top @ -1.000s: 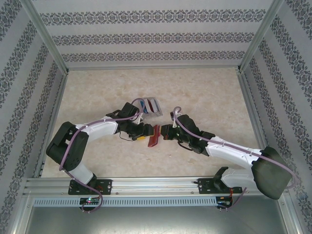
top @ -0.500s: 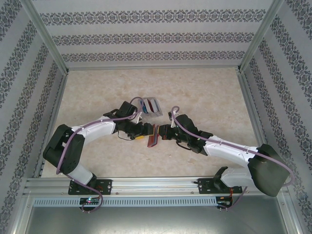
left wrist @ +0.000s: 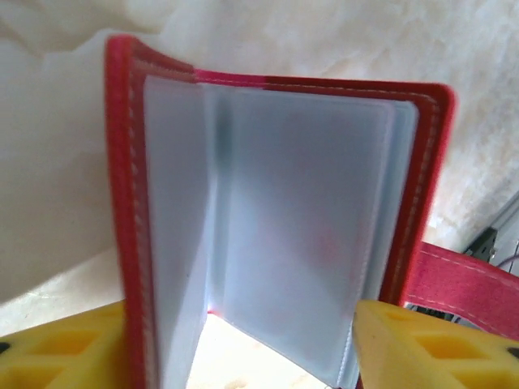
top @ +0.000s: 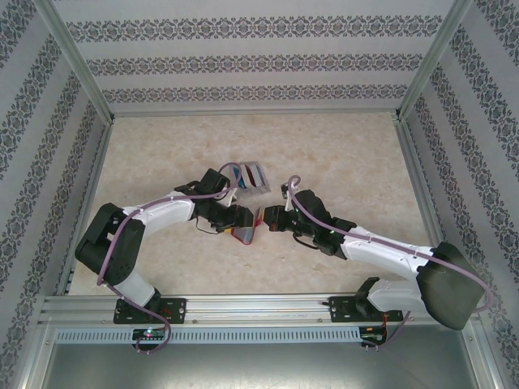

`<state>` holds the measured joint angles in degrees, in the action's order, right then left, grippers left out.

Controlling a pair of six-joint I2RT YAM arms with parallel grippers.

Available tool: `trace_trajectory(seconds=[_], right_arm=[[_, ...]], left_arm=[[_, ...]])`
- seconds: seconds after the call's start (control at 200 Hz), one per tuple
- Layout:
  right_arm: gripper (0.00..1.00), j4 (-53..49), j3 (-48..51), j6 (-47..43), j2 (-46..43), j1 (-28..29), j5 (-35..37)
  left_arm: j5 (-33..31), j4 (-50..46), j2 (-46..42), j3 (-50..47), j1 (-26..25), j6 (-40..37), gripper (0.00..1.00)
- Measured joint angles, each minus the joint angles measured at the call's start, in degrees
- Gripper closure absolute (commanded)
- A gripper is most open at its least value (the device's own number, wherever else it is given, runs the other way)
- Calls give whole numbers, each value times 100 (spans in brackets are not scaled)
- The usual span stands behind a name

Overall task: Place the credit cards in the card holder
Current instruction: Open the button on the card holder.

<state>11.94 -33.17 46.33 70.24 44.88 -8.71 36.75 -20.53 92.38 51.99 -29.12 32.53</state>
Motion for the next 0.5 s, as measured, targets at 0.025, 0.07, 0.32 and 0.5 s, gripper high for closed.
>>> trace_trajectory(seconds=[0.025,0.07,0.32,0.5], right_arm=[[100,-9,0,0,-2,0,11],[100,-17,0,0,-4,0,28],[100,-103,127,-2,-83,-26,162],[80,-437,186,-37,-120,-131,385]], left_arm=[[-44,-22,0,4,0,-17,48],[-129,-68,-2,4,0,-70,51],[-358,-229,-13,4,0,-199,57],[-459,-271,-11,7,0,-304,87]])
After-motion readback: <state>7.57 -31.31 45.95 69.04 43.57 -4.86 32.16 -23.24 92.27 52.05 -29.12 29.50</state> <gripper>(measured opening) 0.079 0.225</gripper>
